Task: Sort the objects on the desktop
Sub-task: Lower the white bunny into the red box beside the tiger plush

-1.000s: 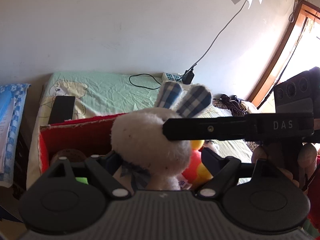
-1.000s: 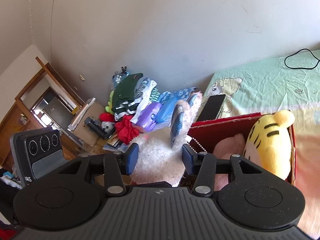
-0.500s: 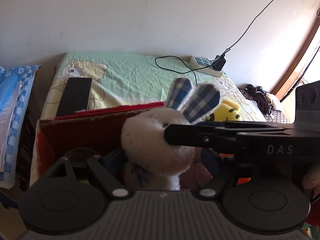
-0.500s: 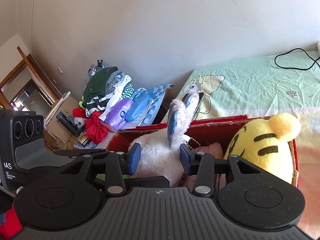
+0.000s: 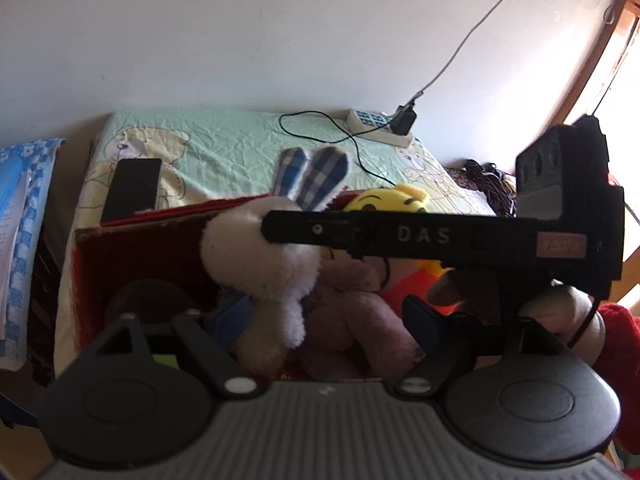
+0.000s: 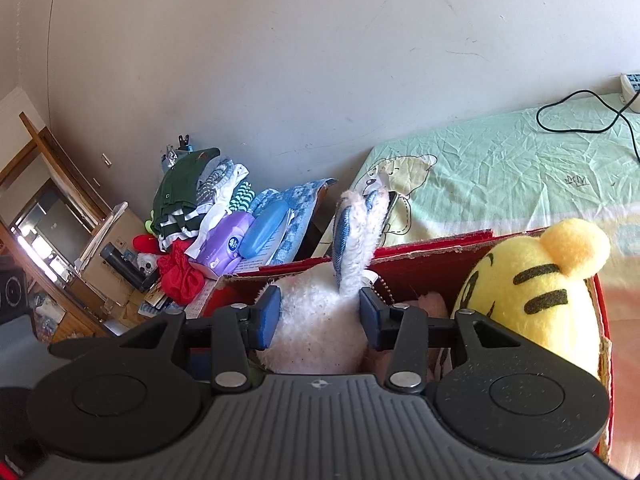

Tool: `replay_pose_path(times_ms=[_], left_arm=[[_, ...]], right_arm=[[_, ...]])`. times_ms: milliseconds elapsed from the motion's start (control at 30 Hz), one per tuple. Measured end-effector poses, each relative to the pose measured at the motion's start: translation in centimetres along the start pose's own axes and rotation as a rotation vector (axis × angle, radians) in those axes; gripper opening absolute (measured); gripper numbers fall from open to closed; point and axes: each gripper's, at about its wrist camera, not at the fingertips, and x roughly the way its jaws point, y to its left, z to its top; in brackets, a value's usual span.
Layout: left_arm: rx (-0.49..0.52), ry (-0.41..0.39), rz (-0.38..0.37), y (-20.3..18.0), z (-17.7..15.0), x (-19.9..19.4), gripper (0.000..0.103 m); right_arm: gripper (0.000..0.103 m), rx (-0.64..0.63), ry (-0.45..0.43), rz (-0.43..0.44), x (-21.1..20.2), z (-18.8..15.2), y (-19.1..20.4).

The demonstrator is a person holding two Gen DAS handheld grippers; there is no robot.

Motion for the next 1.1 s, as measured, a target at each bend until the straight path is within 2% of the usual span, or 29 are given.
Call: replay_pose_path(times_ms=[300,400,467,567,867,1000,1100], left_arm=[[0.012,0.122,-0.114,-0.8,-0.6,2.3,0.084],[0.017,0.155,-0.067,-0.7,-0.5,3.5,0.084],[0.024,0.183,-0.030,-0.4,-0.4,4.3,0.084],[0.040,0.186,-0.012,-0.4,-0.2,4.2,0.087],[0.025,0.164,0.028,0.9,0.6,4.6,0.086],[0.033,0.169,0.055,0.4,0.8,5.3,0.094],[0.025,0.169,0.055,0.3,0.8,5.4,0.096]], right_arm=[[0.048,0.084,0.015,0.023,-2.0,0.1,-0.6],[0.045,0.123,0.044,0.050,-2.2,0.1,-1.0],[0.034,0.118,0.067,0.026,-1.9,0.1,-0.9],[0.029,0.151,0.090,0.024,-1.5,-0.4,-1.3],[0.029,0.167,0.061,0.000,-0.3,-0.6,-1.2],[0.029,0.139,0.047,-0.028,-0.1,-0.6,-0.9],[0.030,0.141,0.041,-0.022,-0.6,-0.6,-1.1]])
